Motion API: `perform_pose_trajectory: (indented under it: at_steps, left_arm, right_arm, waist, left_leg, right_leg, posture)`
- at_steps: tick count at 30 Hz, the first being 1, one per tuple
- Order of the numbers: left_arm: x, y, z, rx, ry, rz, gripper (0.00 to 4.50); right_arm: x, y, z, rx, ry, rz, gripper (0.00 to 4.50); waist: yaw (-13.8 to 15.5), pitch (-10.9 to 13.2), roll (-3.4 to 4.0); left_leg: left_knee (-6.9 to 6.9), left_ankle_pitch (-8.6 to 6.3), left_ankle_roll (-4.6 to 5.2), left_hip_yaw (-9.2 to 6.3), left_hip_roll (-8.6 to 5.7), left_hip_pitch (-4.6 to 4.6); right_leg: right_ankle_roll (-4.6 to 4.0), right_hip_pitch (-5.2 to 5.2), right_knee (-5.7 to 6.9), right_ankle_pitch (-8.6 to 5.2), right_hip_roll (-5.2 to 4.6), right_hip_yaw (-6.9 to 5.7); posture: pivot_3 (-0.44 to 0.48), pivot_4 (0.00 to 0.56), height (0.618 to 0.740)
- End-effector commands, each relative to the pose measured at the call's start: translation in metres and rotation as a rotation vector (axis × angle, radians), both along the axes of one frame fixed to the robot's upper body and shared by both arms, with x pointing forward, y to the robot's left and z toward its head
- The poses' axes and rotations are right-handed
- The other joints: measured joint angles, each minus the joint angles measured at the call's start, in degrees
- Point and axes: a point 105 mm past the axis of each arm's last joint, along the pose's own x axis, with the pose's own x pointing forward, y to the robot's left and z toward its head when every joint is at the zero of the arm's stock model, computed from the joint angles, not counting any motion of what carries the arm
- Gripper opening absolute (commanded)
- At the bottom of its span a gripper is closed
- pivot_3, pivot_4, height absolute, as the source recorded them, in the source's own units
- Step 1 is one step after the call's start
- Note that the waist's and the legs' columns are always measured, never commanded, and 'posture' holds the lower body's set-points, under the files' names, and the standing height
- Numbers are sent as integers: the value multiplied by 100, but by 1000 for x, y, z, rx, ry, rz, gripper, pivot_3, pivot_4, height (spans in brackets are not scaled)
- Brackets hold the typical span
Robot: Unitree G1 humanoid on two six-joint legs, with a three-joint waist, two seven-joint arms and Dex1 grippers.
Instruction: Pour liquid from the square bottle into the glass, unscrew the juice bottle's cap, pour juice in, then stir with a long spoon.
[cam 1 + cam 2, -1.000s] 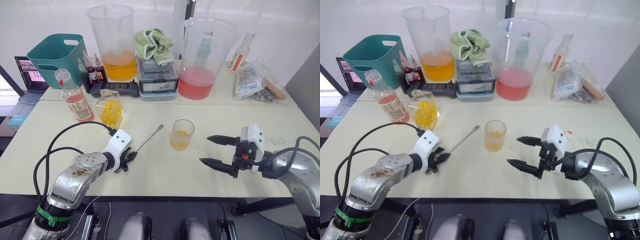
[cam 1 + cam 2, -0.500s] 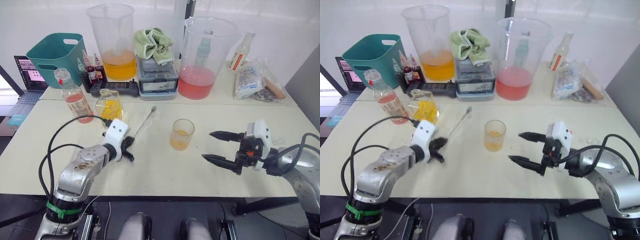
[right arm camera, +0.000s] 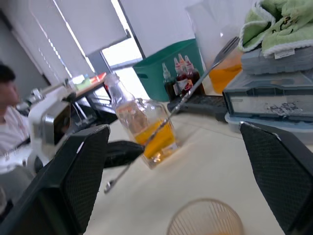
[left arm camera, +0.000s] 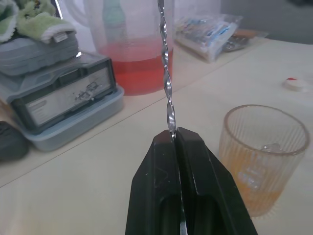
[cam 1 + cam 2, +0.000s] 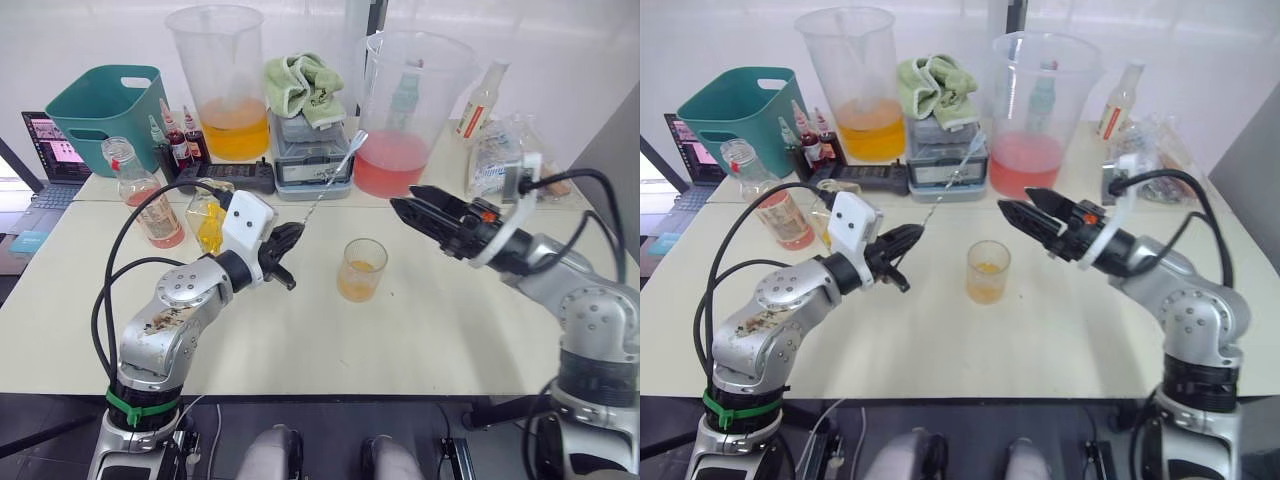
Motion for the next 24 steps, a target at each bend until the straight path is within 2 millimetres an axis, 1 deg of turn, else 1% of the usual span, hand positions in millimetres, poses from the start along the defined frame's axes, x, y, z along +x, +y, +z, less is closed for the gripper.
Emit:
perform_pose_trajectory:
  at_steps: [1, 4, 6, 8, 15, 16, 18, 19, 24]
  left_arm:
    - [-13, -14, 16, -19, -60, -89, 18]
    - [-18, -19, 14, -25, -48, -128, 18]
    - [-22, -23, 12, -23, -37, -159, 18]
    - [-22, -24, 12, -25, -34, -163, 18]
    - [-24, -27, 10, -36, -21, -163, 18]
    - [-24, -27, 10, -38, -20, -163, 0]
    - [-24, -28, 10, -39, -19, -164, 0]
    - [-24, -28, 10, -39, -19, -164, 0]
    - [-23, -27, 10, -39, -22, -157, 0]
  right_arm:
    - [7, 6, 9, 75, 36, -34, 4500]
    - [9, 19, 2, 86, 97, -16, 4500]
    - [10, 25, 6, 150, 113, 1, 4500]
    - [12, 28, 9, 193, 127, -1, 4500]
    - [20, 32, 15, 240, 160, -16, 4500]
    - [20, 33, 18, 258, 158, -12, 3968]
    - [21, 33, 21, 285, 163, -6, 3344]
    - [21, 33, 21, 292, 169, -6, 2944]
    - [20, 31, 21, 308, 180, 1, 1265]
  waist:
    - [-22, 0, 0]
    - [-43, 0, 1]
    - [-67, 0, 1]
    - [-103, 0, 1]
    - [-149, 0, 1]
    - [-152, 0, 1]
    - [-157, 0, 2]
    - [-157, -1, 2]
    - [-155, -1, 2]
  left_leg:
    - [0, 0, 1, 0, 0, 0]
    - [0, 1, 0, 1, 0, -1]
    - [0, 2, -1, 1, 0, -2]
    - [0, 2, -1, 1, 1, -3]
    - [0, 3, -3, 0, 3, -4]
    - [0, 3, -3, 0, 4, -4]
    - [-1, 4, -4, 0, 4, -4]
    - [-1, 5, -5, 0, 6, -4]
    - [-1, 4, -5, 0, 6, -5]
  right_leg:
    - [1, 0, 0, 1, 1, 0]
    - [2, -1, 3, 1, 15, 2]
    - [2, -1, 3, 1, 20, 3]
    - [2, -1, 3, 1, 25, 4]
    - [3, -2, 4, 1, 39, 8]
    - [3, -2, 4, 1, 40, 9]
    - [3, -4, 4, 1, 42, 10]
    - [3, -4, 3, 1, 44, 11]
    - [3, -3, 2, 1, 45, 13]
  posture:
    - [0, 150, 739]
    - [0, 150, 739]
    - [0, 150, 739]
    - [0, 150, 739]
    - [0, 150, 739]
    - [0, 150, 739]
    - [0, 150, 739]
    - [0, 150, 739]
    - [0, 150, 739]
